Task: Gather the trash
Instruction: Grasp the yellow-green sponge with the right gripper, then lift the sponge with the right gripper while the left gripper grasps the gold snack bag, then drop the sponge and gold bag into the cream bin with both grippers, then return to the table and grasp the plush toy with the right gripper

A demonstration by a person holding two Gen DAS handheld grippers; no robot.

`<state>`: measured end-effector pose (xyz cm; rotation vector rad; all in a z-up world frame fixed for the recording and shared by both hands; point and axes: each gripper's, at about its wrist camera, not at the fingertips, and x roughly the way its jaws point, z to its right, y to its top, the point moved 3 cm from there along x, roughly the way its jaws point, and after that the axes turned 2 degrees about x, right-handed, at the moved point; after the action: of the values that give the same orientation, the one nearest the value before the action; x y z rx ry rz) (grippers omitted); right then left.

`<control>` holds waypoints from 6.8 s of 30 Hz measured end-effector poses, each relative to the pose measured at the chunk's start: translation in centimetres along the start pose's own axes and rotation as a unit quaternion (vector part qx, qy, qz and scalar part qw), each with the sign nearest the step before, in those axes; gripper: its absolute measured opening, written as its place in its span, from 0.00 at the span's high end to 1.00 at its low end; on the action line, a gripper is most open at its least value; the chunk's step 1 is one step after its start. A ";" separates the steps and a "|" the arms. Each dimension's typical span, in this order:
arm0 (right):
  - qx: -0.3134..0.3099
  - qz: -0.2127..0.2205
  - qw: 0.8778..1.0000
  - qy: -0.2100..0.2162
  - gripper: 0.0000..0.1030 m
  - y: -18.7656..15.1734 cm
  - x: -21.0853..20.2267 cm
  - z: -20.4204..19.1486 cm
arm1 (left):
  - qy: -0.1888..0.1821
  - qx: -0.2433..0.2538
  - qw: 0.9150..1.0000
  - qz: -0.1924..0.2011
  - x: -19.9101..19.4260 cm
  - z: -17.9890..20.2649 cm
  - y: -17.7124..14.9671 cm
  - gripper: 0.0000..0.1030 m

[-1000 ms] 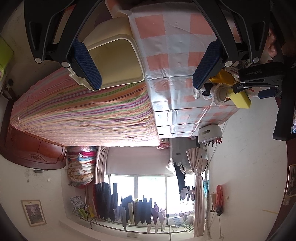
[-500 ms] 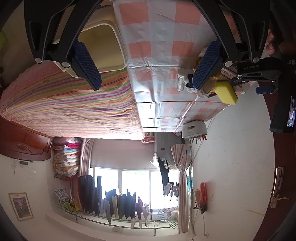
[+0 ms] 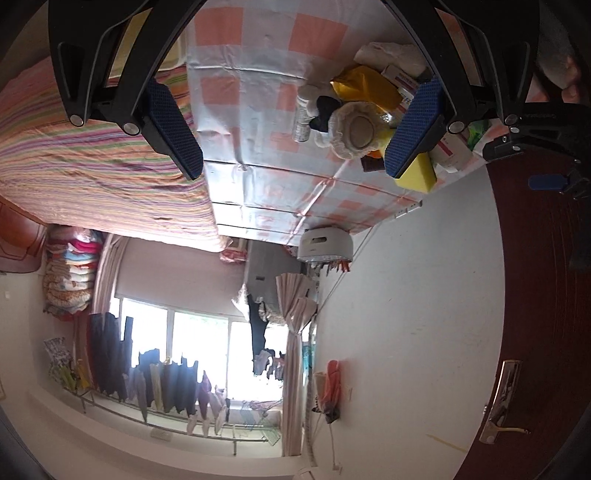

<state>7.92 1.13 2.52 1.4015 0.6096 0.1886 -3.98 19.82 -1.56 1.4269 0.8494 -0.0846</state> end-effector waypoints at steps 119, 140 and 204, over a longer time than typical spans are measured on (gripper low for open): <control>0.235 -0.048 0.970 -0.042 0.66 -3.8 -2.8 17.9 | -0.327 0.189 0.925 -0.041 2.5 27.7 0.2 0.69; 0.285 -0.123 0.937 -0.162 0.64 -10.9 -4.8 26.9 | -0.389 0.196 0.899 -0.047 -0.1 32.9 -1.5 0.69; 0.342 0.055 0.932 -0.110 0.06 -5.0 -5.9 20.0 | -0.268 0.073 0.956 0.094 1.6 20.5 2.5 0.25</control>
<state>11.95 -19.77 0.30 2.1009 0.4201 -0.1083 7.93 2.88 -2.22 1.5145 0.2613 -0.3780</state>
